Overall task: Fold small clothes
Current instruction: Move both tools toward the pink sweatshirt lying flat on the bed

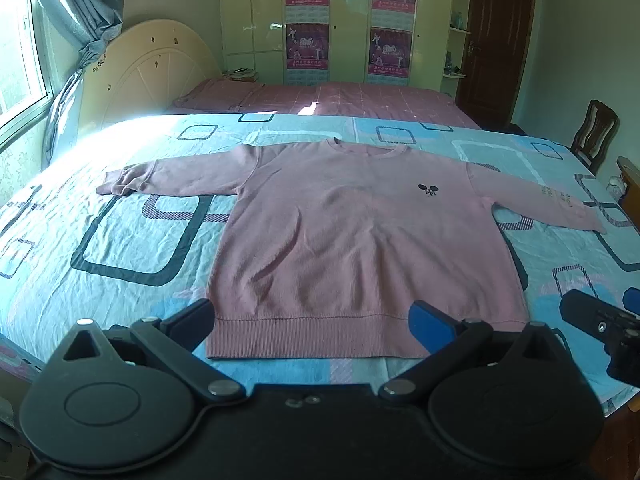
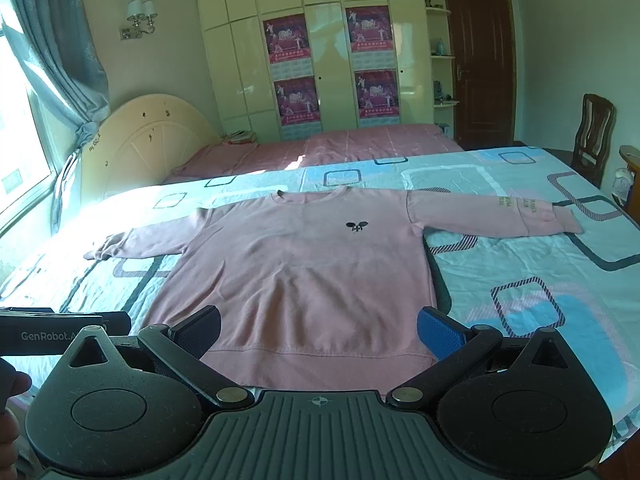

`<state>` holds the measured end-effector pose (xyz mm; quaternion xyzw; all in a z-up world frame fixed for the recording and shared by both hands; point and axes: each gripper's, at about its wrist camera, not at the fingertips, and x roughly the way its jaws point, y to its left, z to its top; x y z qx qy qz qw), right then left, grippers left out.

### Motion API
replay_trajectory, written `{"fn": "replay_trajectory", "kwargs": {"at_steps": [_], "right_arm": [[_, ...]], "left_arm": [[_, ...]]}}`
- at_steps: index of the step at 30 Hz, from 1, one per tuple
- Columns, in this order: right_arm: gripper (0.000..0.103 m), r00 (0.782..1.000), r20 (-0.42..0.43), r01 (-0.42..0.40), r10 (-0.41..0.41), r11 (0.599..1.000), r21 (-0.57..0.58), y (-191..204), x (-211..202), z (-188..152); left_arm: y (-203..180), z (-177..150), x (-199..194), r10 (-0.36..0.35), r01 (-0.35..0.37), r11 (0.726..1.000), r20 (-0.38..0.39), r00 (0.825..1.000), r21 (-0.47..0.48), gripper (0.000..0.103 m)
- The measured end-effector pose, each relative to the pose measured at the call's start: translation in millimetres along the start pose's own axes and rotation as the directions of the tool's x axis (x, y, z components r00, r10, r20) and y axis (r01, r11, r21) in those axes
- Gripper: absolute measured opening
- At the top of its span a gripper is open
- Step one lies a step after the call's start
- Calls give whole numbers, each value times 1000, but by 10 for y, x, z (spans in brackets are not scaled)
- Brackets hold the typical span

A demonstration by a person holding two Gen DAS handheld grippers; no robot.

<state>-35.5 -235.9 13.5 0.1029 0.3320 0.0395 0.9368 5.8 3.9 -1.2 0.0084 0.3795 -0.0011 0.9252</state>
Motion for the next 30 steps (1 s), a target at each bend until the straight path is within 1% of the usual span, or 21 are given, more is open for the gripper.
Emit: {"fn": "replay_trajectory", "kwargs": {"at_steps": [9,17,23,29,30], "right_arm": [[103,1000,0,3,-3,1000,0,-11,44,18],[103,1000,-4,13,-13,1000,13,-50,94,16],[103,1000,-9,22,-22,1000,21,-77,127,23],[103,999,-10,41,-40,999,30,-111,184,41],[103,999,-11,43,-43,999,32,-123,198,44]], "left_arm": [[-28,14,19,14,-14,1000,1,1000,11,103],[-28,29,60,20,-20,1000,-14,1000,15,103],[-12,55,143,-3,3,1000,-25,1000,1,103],[-36,94,249,-2,3,1000,-80,997,12,103],[-35,104,269,-3,5,1000,-102,995,13,103]]}}
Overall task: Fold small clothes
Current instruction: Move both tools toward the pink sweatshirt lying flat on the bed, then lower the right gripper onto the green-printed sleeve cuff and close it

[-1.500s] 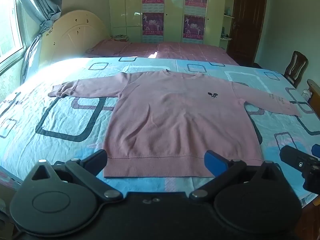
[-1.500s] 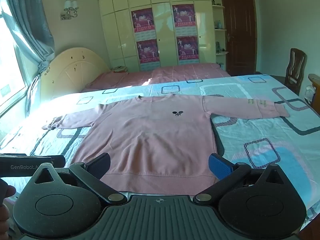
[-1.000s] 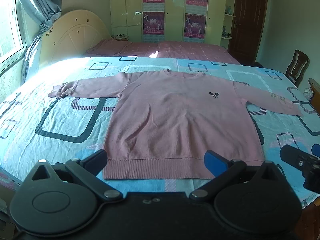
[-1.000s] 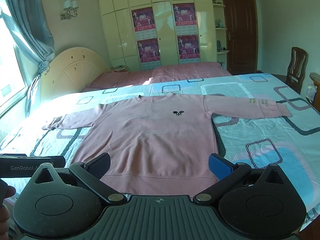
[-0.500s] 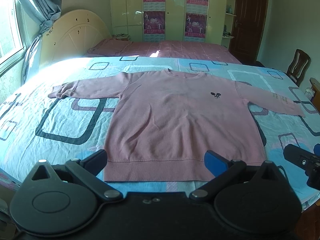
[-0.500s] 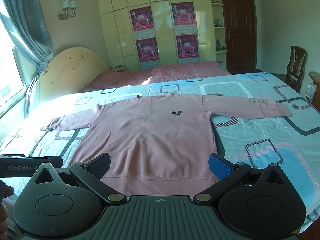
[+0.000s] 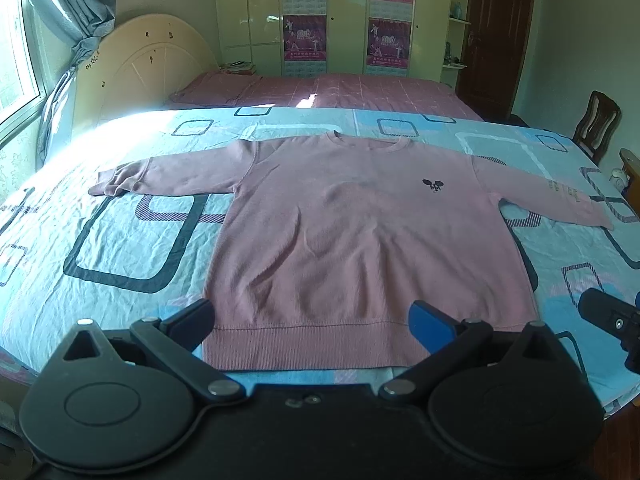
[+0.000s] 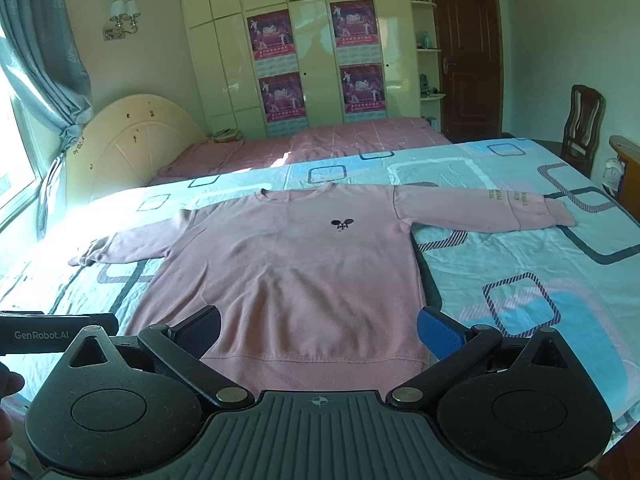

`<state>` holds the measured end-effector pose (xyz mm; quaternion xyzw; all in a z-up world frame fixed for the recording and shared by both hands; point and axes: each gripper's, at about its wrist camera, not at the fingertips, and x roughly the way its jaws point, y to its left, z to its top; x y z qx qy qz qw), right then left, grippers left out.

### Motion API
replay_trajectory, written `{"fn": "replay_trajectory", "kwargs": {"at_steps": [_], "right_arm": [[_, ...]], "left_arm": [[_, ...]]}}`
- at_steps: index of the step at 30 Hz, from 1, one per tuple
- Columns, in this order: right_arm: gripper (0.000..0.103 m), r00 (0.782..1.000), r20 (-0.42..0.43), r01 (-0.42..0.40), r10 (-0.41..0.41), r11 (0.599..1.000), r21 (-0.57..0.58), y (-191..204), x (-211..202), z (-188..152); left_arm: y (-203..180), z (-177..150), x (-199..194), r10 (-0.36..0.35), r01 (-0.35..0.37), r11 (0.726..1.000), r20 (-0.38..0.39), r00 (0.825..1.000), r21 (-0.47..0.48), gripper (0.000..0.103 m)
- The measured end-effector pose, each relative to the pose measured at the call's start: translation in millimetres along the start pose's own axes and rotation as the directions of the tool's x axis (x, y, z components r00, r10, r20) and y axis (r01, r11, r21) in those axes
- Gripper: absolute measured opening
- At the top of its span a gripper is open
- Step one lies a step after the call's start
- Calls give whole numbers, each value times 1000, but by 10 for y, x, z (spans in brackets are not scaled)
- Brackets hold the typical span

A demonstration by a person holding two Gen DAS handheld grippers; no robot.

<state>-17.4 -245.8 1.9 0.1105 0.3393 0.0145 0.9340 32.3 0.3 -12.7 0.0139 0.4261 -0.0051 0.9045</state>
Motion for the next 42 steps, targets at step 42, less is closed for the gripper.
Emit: {"fn": "replay_trajectory", "kwargs": {"at_steps": [42], "right_arm": [[103,954,37,288,-297,944,158,-522,1573,716]], "left_arm": [[237,1237,1927,-143,141,983,14,990,120,103]]}}
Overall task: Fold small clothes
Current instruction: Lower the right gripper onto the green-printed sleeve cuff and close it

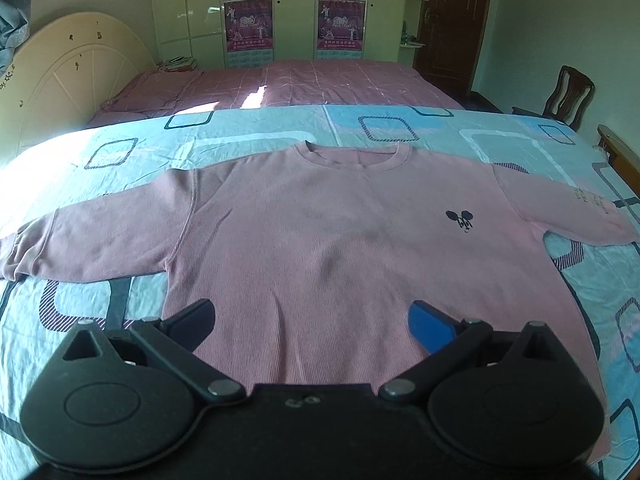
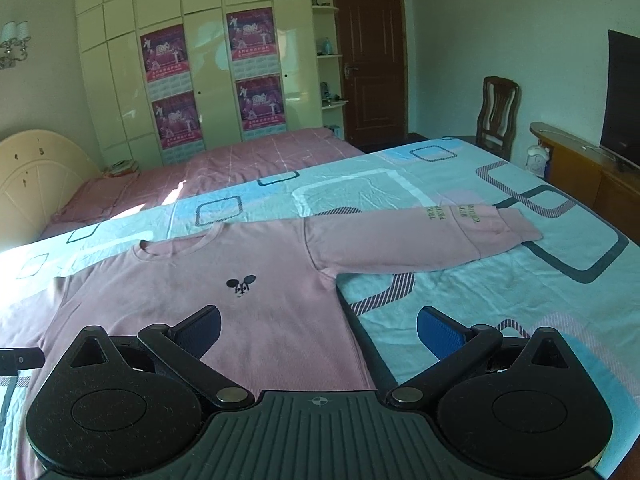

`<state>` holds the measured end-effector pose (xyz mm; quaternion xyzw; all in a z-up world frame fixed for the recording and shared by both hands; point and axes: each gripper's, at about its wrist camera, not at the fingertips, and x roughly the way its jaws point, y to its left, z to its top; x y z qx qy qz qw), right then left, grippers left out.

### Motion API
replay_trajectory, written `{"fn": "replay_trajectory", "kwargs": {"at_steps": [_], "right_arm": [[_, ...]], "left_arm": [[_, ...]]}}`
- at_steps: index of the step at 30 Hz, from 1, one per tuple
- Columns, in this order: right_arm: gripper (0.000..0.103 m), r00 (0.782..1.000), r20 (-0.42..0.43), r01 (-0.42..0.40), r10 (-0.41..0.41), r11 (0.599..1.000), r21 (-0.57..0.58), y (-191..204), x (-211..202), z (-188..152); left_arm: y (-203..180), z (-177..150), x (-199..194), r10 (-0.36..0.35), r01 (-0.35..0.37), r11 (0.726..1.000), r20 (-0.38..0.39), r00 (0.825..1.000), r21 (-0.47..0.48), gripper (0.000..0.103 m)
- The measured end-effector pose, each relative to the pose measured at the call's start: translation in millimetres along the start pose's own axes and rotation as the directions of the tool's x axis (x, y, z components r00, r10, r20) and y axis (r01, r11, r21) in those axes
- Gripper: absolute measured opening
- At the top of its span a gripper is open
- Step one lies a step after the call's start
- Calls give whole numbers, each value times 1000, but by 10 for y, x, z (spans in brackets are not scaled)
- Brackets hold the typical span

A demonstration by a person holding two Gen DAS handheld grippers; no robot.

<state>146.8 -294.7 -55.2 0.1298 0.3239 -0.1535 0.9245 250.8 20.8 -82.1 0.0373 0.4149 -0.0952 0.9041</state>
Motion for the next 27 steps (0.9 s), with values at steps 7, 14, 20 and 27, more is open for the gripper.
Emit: {"fn": "replay_trajectory", "kwargs": {"at_steps": [7,14,20,27], "right_arm": [[103,999,2,39,-40,998,48,-236,303,165],[102,999,-11,49,-49,994,102,-731,766,352],[102,995,-37,99,-94,985,144,-1312,1214,487],[71,984,-79,171,-157,957,235,-2043,1695,579]], "left_arm": [[-11,111,304,-4,4,1000,7,1000,28,103],[-164,217,644,8,-8,999,9,1000,38,103],[-373,323,926,47,-47,999,-3,999,16,103],[-514,391,1228,84,-85,996,-41,996,-22,103]]}}
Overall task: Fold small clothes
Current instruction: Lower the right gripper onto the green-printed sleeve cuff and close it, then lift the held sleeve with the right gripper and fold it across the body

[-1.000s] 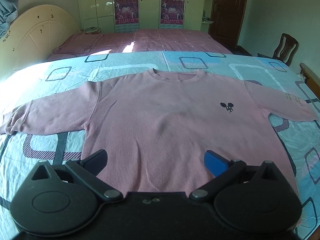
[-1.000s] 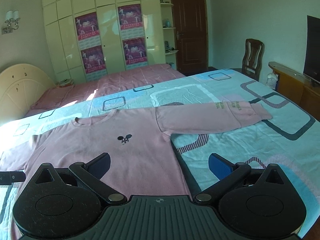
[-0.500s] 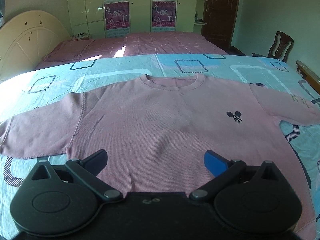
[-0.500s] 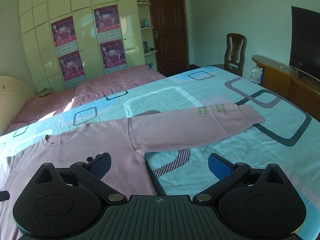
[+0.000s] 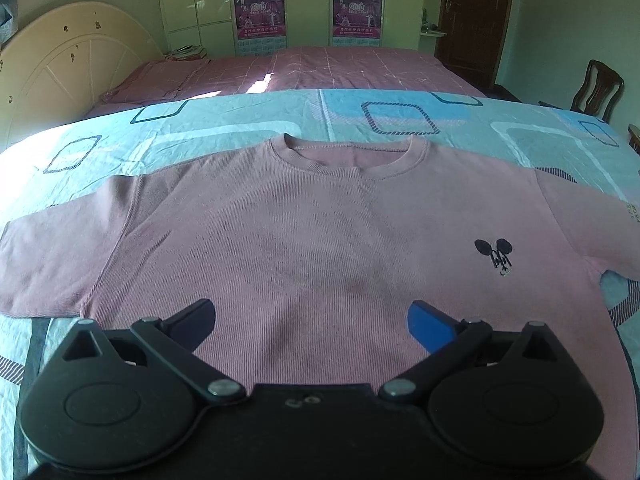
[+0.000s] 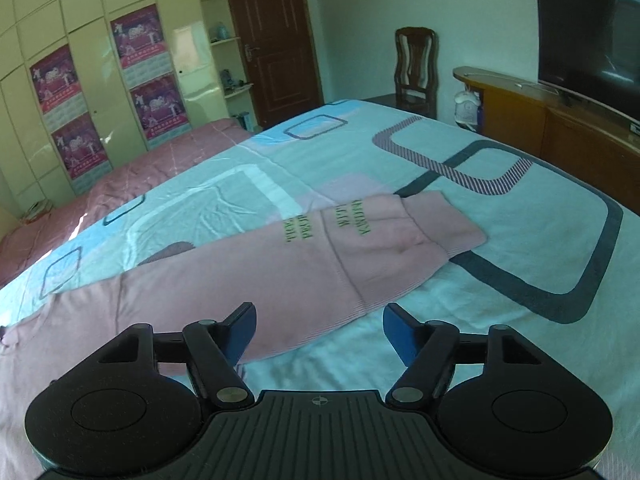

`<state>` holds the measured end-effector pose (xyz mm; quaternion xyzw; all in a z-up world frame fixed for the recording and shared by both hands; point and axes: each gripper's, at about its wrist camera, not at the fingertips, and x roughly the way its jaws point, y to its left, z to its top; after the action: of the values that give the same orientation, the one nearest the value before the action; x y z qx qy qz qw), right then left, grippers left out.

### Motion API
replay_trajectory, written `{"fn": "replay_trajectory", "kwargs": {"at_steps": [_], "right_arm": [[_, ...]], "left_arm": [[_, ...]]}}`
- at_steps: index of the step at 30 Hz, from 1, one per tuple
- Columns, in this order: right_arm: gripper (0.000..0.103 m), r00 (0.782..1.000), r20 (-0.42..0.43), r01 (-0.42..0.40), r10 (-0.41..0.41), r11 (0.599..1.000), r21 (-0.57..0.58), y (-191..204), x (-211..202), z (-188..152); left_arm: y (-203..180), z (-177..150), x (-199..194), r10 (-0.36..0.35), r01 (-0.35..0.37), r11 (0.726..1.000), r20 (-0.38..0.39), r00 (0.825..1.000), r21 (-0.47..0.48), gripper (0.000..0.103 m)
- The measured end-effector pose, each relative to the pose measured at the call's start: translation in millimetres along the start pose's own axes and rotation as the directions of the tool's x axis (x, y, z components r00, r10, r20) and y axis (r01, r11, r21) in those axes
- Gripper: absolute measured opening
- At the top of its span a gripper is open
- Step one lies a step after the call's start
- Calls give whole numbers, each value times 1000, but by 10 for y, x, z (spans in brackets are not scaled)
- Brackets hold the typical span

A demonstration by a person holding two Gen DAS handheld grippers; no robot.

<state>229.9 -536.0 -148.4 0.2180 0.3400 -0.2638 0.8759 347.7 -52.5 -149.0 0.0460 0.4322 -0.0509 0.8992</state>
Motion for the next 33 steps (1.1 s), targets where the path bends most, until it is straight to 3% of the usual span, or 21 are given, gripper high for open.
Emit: {"fn": "replay_trajectory", "kwargs": {"at_steps": [9,12,16,17,18,19,21,27,33], "right_arm": [[68,995,-59,90,-84,991,104,-491,525,181],[47,993,-80,91,-81,987,131,-588,673,210],[44,993,-79,94,-83,985,143,-646,758,237],[30,993,-77,95,-85,987,130,-637,764,244],[10,994,-80,90,-80,988,127,-634,779,252],[5,994,-83,78,-67,988,134,-642,776,258],[4,995,-74,69,-60,988,139,-636,790,284],[4,1000,17,6,-7,999,47,-230,578,406],[4,983,70,-161,171,978,-133,826,305,351]], "left_arm": [[-128,87,215,55,-53,998,-56,997,36,100],[-145,89,241,73,-70,996,-50,996,55,93],[-126,96,267,61,-57,997,-61,996,56,82],[-116,101,276,59,-56,997,-66,996,53,82],[-107,102,280,58,-55,997,-69,996,50,81],[-90,112,284,51,-48,998,-69,996,46,77],[-67,122,284,40,-37,999,-73,997,37,76],[32,178,237,18,-17,1000,-53,998,22,76],[202,250,214,3,-3,1000,-11,1000,12,77]]}}
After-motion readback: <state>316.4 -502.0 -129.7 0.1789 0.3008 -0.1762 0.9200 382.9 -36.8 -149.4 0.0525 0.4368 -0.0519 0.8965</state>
